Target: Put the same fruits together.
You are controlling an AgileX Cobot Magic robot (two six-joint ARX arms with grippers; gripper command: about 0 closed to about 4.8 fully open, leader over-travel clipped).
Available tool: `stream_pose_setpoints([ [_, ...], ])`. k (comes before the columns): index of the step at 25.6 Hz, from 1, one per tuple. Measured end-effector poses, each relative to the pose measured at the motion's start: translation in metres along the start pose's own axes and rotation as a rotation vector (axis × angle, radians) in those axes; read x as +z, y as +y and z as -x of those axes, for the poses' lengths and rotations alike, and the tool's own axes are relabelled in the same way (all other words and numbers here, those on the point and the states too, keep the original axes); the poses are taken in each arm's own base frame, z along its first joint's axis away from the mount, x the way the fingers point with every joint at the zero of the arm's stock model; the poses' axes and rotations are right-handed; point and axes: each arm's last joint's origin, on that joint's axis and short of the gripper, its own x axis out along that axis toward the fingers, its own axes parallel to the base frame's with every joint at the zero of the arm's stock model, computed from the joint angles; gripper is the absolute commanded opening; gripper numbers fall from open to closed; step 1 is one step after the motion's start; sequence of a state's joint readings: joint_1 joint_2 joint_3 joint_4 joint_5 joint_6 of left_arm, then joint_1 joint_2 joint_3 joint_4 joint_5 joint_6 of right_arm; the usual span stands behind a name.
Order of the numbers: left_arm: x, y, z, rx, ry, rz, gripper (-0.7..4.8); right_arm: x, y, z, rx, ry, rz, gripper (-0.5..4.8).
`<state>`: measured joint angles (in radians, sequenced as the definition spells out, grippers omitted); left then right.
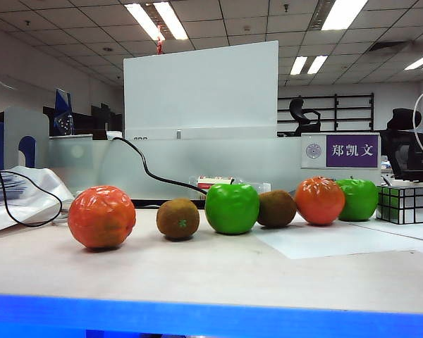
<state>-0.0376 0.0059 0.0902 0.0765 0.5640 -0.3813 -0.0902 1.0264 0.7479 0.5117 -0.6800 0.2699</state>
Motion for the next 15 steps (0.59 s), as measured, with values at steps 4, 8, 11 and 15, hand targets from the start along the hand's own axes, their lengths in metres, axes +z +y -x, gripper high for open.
stream_pose_setpoints([
  [4, 0.000, 0.000, 0.000, -0.001, -0.001, 0.000, 1.30, -0.023, -0.020, -0.041, 0.058, 0.104, -0.034, 4.74],
  [8, 0.001, 0.000, 0.000, -0.003, -0.007, -0.007, 1.30, -0.053, -0.032, -0.072, 0.094, 0.193, -0.035, 4.79],
  [11, 0.001, 0.000, 0.000, -0.003, -0.008, -0.008, 1.43, -0.077, -0.031, -0.086, 0.120, 0.269, -0.006, 4.79],
  [15, 0.001, 0.000, 0.000, 0.016, -0.014, -0.012, 2.92, -0.100, -0.026, -0.096, 0.093, 0.354, 0.121, 4.79],
])
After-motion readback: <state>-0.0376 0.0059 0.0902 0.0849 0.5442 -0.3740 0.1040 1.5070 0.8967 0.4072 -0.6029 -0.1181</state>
